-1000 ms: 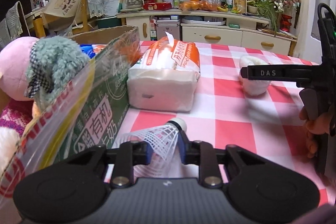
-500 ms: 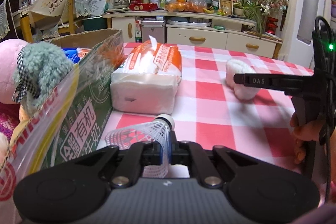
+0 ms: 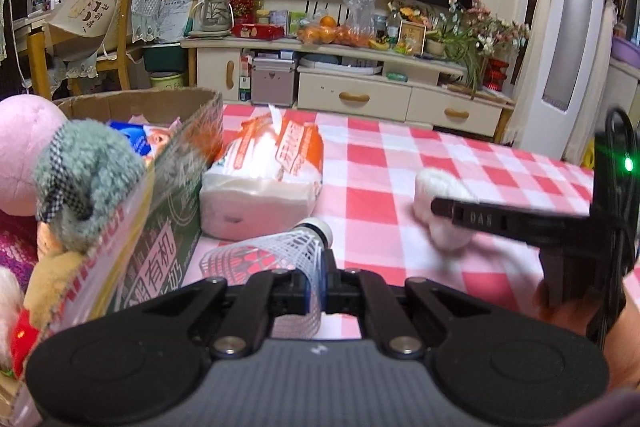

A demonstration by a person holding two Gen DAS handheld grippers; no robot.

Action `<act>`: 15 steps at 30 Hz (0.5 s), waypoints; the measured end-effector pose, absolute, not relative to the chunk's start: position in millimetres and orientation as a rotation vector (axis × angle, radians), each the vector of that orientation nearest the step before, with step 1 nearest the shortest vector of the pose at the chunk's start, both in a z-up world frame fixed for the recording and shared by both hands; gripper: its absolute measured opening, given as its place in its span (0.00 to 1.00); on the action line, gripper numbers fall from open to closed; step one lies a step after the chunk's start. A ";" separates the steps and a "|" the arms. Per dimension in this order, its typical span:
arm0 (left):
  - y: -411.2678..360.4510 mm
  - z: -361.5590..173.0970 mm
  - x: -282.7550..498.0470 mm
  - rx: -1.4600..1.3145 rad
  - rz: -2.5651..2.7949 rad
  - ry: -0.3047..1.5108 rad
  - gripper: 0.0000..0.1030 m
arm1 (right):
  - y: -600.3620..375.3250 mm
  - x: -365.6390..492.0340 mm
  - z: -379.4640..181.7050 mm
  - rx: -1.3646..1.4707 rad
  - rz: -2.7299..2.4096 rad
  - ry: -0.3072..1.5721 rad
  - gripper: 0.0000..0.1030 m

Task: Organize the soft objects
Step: 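Carry both items over the cardboard box and open both tools to release them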

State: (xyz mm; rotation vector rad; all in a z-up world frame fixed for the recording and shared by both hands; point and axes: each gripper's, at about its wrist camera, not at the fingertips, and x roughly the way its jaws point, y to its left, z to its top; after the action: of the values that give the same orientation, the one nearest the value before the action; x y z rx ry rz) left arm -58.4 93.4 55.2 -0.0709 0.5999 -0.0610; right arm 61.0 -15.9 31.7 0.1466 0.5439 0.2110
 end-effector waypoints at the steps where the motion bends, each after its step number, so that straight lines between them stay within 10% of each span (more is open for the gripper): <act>1: 94.3 57.7 -59.6 -0.077 -0.066 0.592 0.01 | -17.1 57.9 32.4 0.153 0.208 0.546 0.36; 15: 102.4 86.3 -73.9 -0.128 -0.146 0.505 0.01 | -31.3 3.6 44.8 0.244 0.156 0.542 0.36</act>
State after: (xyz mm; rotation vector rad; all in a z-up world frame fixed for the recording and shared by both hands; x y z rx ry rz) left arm -73.9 102.4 86.3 -0.1278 0.5051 -0.1463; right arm 3.6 -31.3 44.8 0.2438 0.5415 0.1560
